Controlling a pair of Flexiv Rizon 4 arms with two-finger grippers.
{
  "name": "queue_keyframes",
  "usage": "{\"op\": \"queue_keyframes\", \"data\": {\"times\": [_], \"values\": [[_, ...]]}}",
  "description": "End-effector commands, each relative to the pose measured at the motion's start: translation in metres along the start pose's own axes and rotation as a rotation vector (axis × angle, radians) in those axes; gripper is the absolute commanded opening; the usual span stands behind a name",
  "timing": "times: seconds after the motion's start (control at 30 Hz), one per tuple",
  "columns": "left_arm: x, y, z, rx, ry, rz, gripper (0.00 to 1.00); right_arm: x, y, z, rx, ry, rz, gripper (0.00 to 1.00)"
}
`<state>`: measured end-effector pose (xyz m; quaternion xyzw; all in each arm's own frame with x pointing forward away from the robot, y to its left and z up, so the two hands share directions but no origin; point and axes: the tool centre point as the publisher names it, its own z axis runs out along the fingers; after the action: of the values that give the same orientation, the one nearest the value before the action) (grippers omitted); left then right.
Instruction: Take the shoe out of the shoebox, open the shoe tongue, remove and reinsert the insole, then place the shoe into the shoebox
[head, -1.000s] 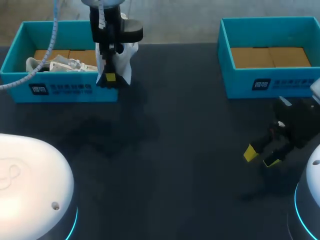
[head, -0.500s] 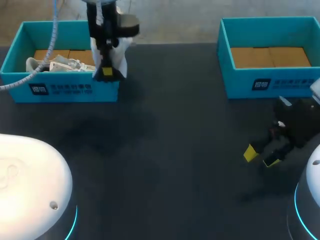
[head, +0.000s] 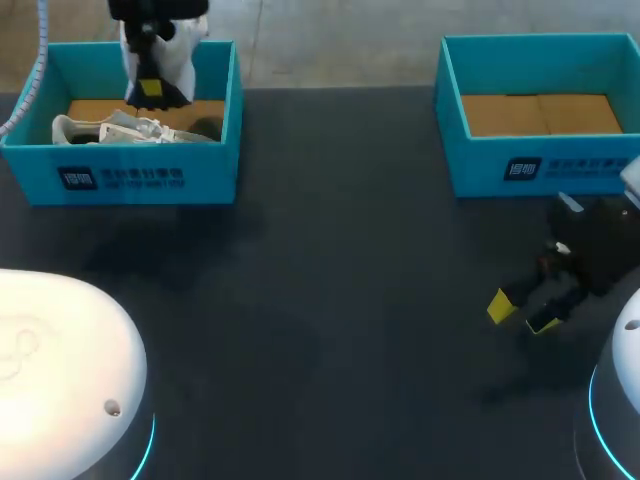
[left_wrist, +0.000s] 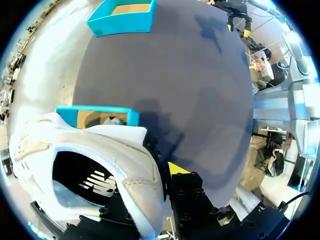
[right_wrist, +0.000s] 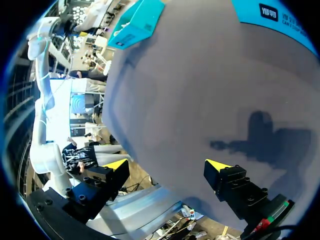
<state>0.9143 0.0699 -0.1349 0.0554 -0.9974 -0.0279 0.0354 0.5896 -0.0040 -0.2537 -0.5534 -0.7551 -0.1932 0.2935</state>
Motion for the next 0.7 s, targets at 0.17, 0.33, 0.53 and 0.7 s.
{"op": "queue_keyframes", "data": {"times": [0.17, 0.33, 0.53, 0.7], "values": [[-0.045, 0.036, 0.006, 0.043, 0.058, -0.053, 0.0, 0.0, -0.001, 0.001, -0.001, -0.003, 0.002, 1.0], [-0.069, 0.057, 0.009, 0.066, 0.061, -0.041, 0.0, 0.0, -0.001, 0.001, -0.001, -0.003, 0.002, 1.0], [-0.098, 0.079, 0.009, 0.058, 0.05, -0.057, 0.0, 0.0, -0.001, 0.001, -0.001, -0.003, 0.002, 1.0], [-0.113, 0.093, 0.012, 0.06, 0.057, -0.07, 0.0, 0.0, -0.001, 0.001, -0.001, -0.003, 0.002, 1.0]]}}
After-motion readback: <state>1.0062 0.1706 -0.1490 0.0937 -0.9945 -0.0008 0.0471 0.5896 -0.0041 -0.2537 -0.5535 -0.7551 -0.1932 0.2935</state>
